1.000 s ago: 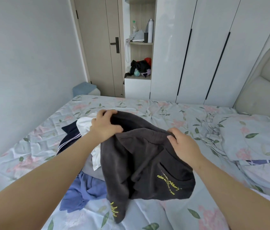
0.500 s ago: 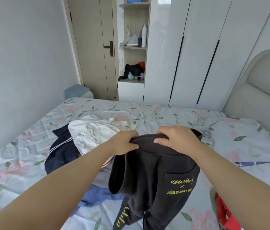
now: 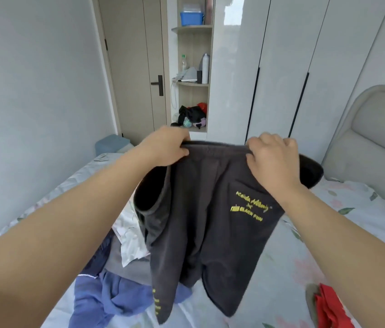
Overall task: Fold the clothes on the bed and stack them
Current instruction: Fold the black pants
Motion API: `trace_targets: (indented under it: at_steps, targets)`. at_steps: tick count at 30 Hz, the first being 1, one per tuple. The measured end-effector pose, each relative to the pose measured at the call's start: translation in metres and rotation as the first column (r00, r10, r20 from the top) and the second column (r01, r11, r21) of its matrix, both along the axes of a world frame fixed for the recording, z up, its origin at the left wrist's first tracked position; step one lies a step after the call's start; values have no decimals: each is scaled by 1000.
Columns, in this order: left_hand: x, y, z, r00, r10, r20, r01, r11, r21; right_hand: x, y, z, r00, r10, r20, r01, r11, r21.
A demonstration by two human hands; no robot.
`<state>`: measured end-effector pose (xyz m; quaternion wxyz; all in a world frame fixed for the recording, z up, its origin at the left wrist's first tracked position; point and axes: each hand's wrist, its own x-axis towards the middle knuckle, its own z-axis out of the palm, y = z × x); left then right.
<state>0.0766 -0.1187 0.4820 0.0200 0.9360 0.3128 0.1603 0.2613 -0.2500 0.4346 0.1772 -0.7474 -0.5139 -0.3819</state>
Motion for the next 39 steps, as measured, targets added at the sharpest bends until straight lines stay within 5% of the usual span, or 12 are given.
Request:
trace_targets:
  at_steps: [2,6,8,15,19,22,28,33,39]
  targets:
    - [-4,-1,3,993,4,114,3,998,-59,-1,0,5,998,-62,34,59,994,89]
    - [-17,-2,-24,986,-44,-162,2,967,-255,-3,-11,-15,997,-27,67,37,987,-159]
    - [-20,1,-29,985,-42,-165,-7,958,-285,-4,-16,-21,998,-21,61,33,980,-198]
    - [-17,11,-13,964,64,-257,-91,991,-94,-5,-6,-2,989,-139,52,146,975,-169]
    - [-17,7,-16,971,123,-205,-194,908,-371,-5,-6,-7,977,-197,-80,152,910,-385]
    - [-22,-4,-16,983,163,-86,-182,785,-592,-1,-10,-13,968,-172,-182,87,911,-403]
    - [-40,-18,-20,992,38,-121,-72,956,-284,10,-23,-21,983,3,-183,-82,902,-424]
    - [-50,-3,-39,967,-109,-231,55,972,-228,7,-30,-30,969,154,-193,-226,867,-445]
    - [-52,6,-52,862,-91,-498,159,983,96,7,-26,-39,980,187,-69,-185,724,-665]
